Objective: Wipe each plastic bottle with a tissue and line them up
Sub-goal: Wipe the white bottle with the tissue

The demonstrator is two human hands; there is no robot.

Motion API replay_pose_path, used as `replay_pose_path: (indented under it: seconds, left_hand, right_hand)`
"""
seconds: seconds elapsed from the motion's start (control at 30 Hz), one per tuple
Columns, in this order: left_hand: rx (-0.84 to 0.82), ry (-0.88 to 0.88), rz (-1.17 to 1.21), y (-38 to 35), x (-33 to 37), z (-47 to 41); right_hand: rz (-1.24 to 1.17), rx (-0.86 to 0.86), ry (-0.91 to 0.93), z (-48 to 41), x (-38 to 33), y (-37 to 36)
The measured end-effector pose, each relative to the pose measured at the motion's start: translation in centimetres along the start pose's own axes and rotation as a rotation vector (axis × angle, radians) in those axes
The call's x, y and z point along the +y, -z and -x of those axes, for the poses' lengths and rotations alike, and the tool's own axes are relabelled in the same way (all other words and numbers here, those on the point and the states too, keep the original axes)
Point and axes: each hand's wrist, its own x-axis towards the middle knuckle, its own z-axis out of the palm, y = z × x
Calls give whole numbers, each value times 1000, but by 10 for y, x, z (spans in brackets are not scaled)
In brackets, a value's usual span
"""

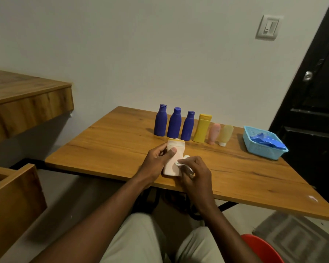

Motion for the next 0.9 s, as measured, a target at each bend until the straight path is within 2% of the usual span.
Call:
replay_pose_path:
  seconds: [0.23, 0.57, 0.73, 0.9]
  left_hand:
    - [-41, -10, 29, 5, 1, 3]
    - [18, 24, 27, 3, 2, 1]
    - [5, 26, 43, 3, 3, 1]
    - [-8, 15, 47, 6, 3, 0]
  right_hand:
    - [15, 101, -27, -45, -19, -1]
    - [114, -47, -68, 29, -5, -11]
    - [50, 40, -56, -9, -11, -4]
    - [84, 73, -60, -45, -23, -10]
